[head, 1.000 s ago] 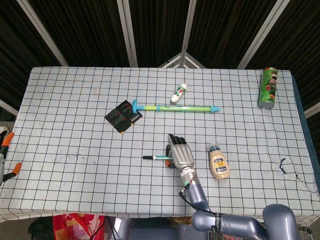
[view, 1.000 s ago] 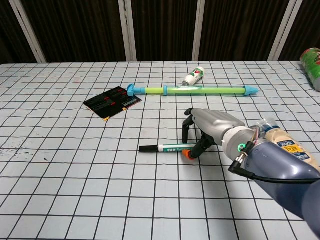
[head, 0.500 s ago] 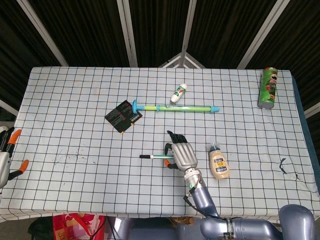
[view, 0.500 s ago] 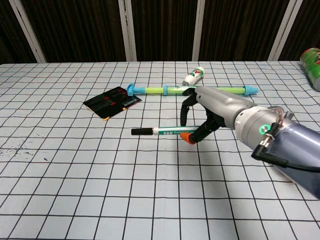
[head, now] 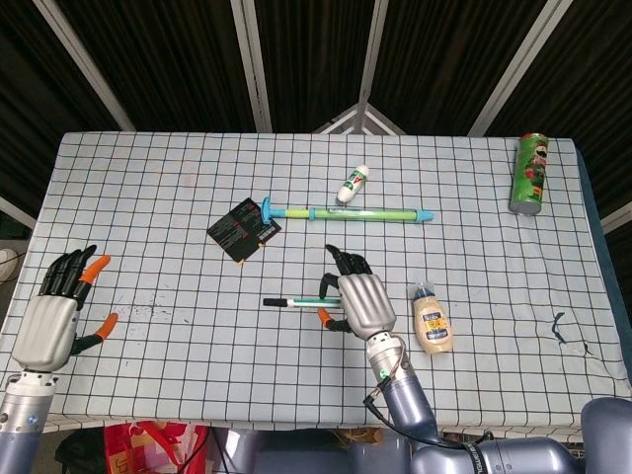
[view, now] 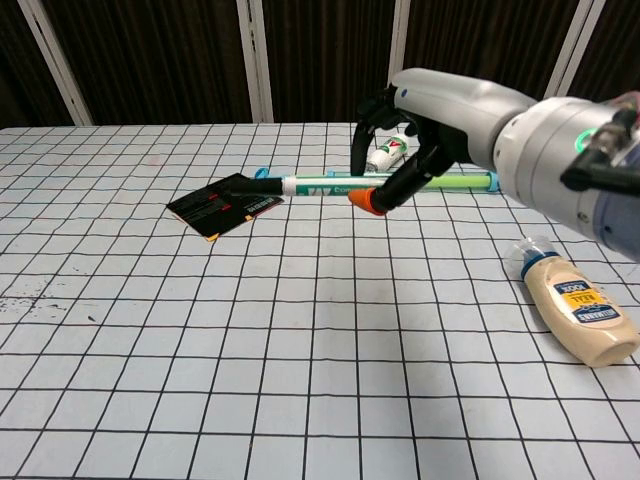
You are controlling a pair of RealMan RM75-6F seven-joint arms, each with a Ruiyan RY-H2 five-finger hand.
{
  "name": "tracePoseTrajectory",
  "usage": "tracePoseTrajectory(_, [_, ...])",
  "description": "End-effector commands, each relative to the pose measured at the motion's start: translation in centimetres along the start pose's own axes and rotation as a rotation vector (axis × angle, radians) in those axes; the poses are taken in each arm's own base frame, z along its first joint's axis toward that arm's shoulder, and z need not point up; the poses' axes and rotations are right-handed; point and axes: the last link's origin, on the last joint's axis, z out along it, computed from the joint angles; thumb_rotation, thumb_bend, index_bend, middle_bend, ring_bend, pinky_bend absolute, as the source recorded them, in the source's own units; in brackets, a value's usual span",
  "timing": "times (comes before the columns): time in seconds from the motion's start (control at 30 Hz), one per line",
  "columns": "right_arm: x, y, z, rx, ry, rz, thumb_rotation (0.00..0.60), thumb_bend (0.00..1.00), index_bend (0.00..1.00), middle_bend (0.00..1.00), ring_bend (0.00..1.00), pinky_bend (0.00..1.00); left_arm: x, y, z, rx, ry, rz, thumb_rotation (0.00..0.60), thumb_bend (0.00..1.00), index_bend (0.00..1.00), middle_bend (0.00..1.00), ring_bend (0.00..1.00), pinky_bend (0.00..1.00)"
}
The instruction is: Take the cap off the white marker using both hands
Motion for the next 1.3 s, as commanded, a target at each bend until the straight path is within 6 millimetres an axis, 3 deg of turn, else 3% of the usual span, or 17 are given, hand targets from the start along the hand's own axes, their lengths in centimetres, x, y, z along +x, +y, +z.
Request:
tracePoseTrajectory(0.03, [0.6,-1.9,0.1,0.009,0.013,-0.006,0.600,0.42,0.72,0.07,0.12,0.10,-0.2,1.9,0.2,-0.042,0.011,-0.016,0.600,0.40,0.16,0.03,0.00,0.02])
tracePoseTrajectory(0.3, [0.3,-6.6,-0.2,0.047,0.006,0.000,0.600,0.42,0.72,0.07,0.12,0.10,-1.3,4.7,0.8,-0.082,0.027,-0.059,0.600,0.40,0.23,0.04,0.00,0.02])
tracePoseTrajectory(0.53, [0.3,-8.6,-0.9,0.062,-0.002,0.007,0.600,0.42,0.72,0.07,0.12,0.10,-2.2,5.5,1.3,-0.091,0.060,-0.106,0.600,0.40,0.28,0.05,0.00,0.02])
tracePoseTrajectory(0.8, [0.0,-9.5,-0.9,0.058,-0.012,0.004,0.600,0.43,0.72,0.07,0.12,0.10,-2.8,6.6,1.4,-0.126,0.078,-0.122,0.600,0.40,0.30,0.07,0.00,0.02])
tracePoseTrajectory(1.3, [0.2,-9.0,-0.7,0.042,-0.013,0.029,0.600,0.44,0.72,0.07,0.12,0.10,-4.0,8.0,1.2,-0.164,0.053,-0.128,0.600,0.40,0.32,0.09,0.00,0.02])
